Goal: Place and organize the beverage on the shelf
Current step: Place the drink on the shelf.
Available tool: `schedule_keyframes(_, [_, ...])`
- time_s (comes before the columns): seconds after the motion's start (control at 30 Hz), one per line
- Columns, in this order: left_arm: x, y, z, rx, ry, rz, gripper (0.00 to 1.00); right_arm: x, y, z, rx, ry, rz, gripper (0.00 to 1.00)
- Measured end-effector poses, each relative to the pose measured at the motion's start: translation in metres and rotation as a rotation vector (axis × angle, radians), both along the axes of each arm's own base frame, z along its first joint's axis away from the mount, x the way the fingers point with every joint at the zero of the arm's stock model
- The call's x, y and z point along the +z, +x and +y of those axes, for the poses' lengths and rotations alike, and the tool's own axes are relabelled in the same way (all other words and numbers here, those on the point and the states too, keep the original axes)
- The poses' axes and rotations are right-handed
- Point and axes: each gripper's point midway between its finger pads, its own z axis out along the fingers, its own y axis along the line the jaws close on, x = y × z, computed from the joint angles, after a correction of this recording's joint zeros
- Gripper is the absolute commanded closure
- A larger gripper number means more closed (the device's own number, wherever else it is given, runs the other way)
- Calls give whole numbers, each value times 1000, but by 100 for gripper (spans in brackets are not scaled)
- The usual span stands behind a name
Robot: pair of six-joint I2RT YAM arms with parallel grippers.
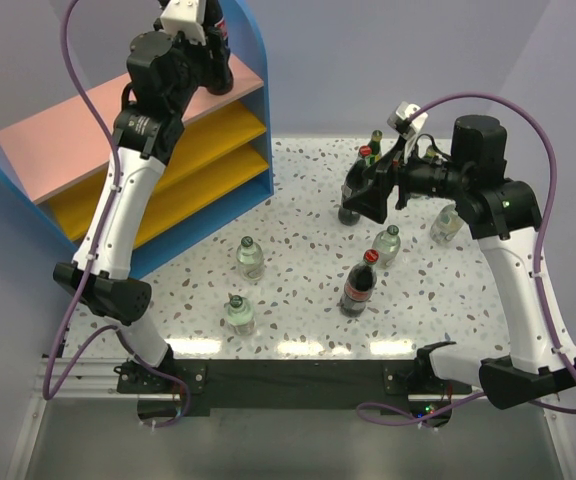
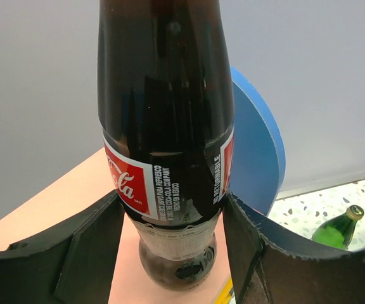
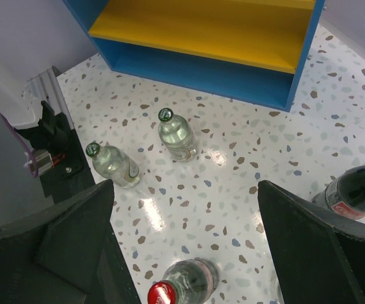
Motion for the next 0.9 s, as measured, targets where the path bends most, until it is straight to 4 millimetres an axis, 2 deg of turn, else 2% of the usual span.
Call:
schedule_keyframes(0.23, [0,8,10,11,-2,-2,55,0,0,0,0,0,0,1])
schedule_keyframes(0.4, [0,23,21,39,-6,-10,55,0,0,0,0,-2,-2,1])
schedule_keyframes(0.63, [0,42,27,57,-16,-34,55,-1,1,-1,-3,-8,-9,1])
schedule_keyframes(0.9, [0,58,30,70,-26,-63,49,-1,2,-2,-4,-12,-15,1])
